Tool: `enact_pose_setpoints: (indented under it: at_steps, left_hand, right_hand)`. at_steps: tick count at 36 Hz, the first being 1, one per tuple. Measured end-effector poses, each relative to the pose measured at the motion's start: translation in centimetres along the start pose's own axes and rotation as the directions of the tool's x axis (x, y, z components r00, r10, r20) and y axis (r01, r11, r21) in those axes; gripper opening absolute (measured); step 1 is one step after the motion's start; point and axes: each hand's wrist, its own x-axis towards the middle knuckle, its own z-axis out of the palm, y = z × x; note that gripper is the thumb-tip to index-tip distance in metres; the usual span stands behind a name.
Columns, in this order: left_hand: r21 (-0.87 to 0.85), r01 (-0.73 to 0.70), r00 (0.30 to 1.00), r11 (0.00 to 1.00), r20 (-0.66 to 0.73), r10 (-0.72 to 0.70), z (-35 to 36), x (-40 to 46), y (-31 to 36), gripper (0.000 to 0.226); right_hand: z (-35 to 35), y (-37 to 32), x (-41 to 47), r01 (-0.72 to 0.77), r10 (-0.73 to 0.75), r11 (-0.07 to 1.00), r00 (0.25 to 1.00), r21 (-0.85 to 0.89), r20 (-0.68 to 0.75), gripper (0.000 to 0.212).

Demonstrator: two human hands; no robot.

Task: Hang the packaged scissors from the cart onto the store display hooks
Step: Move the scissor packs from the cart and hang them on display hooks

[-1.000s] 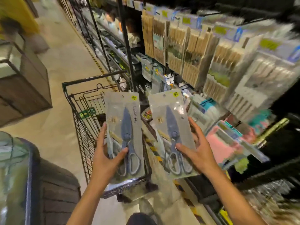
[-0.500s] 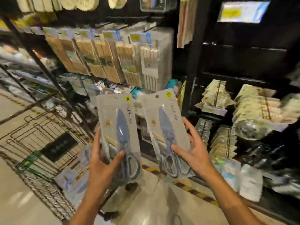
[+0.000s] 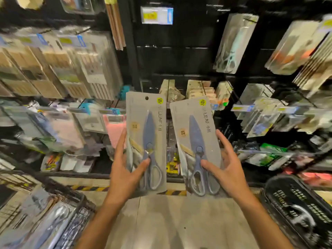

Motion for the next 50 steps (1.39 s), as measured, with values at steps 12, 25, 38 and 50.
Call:
enact_pose_setpoints:
  at_steps: [12,25,38,50]
  left_hand:
    - [-0.006,-0.125,0.992,0.992,-0.012,0.125,11.1,1.2,5.8,0.097]
    - [-0.034,-0.154,0.986,0.987,-0.077,0.151,20.2,4.6,10.5,0.095]
    - [-0.072,-0.172,0.985,0.983,0.019,0.173,21.6,13.2,9.0,0.100]
    - [-0.091,-0.196,0.968,0.976,0.142,0.208,22.3,20.8,8.2,0.101]
  right_hand:
    - [-12.1,-0.8,2.6,0.089,-0.088,0.996,0.996,0.030,-0.022,0.087]
    - [-20.7,-1.4,8.0,0.163,-0.162,0.986,0.986,0.030,-0.031,0.087]
    - [-20.7,-1.5,14.8,0.175,-0.174,0.985,0.972,-0.009,-0.157,0.085]
    - [-19.8,-1.4,19.5,0.175,-0.180,0.984,0.947,-0.043,-0.267,0.086]
